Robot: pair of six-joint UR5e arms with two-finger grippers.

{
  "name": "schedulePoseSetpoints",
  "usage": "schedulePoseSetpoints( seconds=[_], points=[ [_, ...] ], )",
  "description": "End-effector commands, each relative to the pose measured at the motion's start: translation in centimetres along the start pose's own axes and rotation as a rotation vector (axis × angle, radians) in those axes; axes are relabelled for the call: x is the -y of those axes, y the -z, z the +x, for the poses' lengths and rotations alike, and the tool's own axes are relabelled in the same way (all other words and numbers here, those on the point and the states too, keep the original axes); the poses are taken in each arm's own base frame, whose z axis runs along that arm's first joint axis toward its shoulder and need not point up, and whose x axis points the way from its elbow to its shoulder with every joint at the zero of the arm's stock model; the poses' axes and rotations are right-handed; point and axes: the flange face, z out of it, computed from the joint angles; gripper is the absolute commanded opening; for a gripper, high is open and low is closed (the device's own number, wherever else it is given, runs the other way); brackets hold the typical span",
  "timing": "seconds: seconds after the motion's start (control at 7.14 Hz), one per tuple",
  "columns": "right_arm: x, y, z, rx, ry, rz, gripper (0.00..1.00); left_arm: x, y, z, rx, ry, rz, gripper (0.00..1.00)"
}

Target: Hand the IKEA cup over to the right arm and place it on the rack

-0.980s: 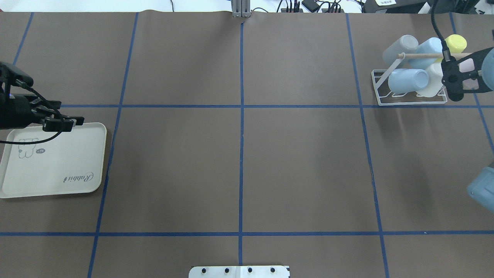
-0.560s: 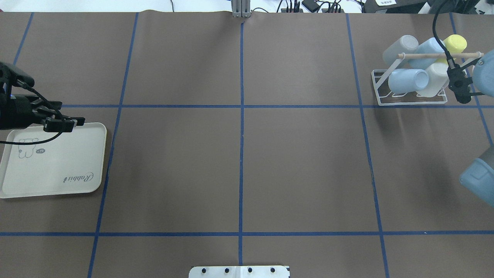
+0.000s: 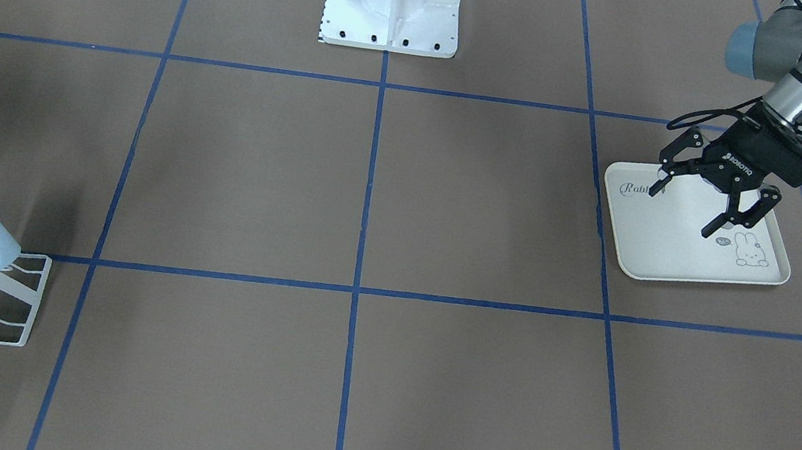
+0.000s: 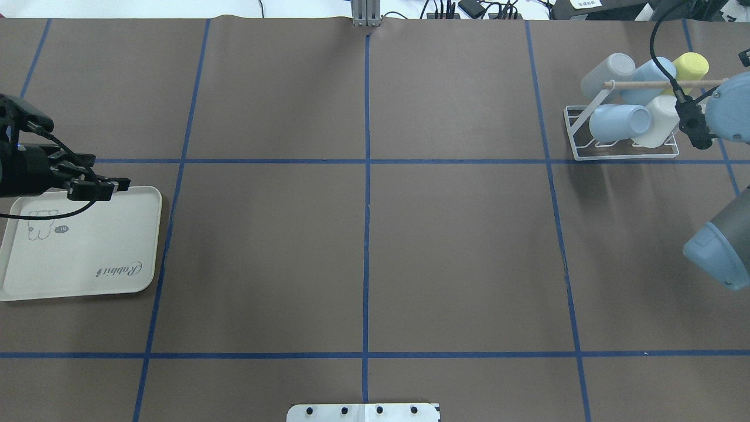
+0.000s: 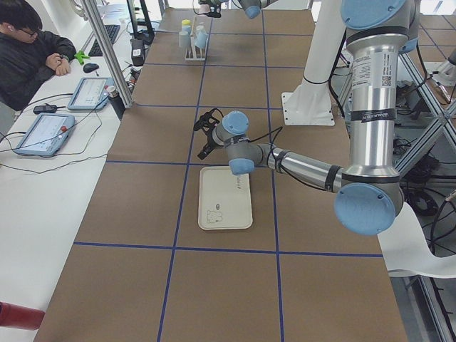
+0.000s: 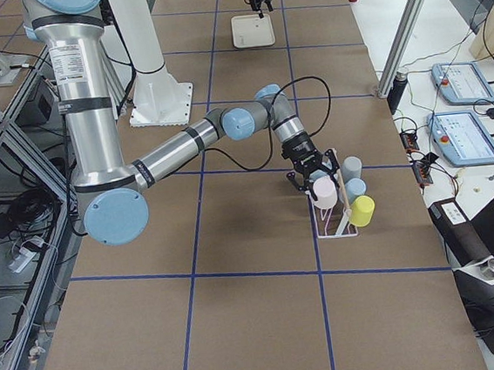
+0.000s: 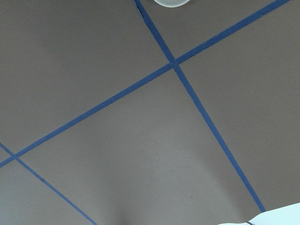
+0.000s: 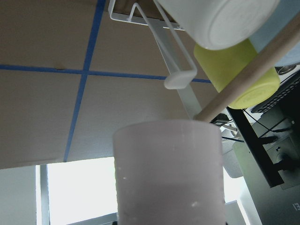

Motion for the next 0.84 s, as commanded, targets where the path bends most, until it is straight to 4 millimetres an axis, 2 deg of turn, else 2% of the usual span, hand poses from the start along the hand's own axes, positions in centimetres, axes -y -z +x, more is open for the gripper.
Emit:
schedulePoseSetpoints(
  seconds=[0.0,0.14,0.28,0.7],
  points=[
    [1.0,-1.3,0.6,-0.014,-0.006,0.001,0.0,-0.1,-0.1,-0.1,0.0,0.0,0.0,1.0],
    [1.7,-1.4,1.7,-0.015,-0.009,0.002,0.0,-0.1,-0.1,-0.1,0.0,0.0,-0.001,1.0],
    [2.2,-2.3,1.7,-0.001,-0.005,-0.006,0.0,-0.1,-0.2,-0.1,0.0,0.001,-0.003,1.0],
    [2.2,-2.4,1.5,0.002,-0.024,-0.009,0.0,-0.1,-0.2,0.0,-0.002,-0.001,-0.003,1.0]
  ],
)
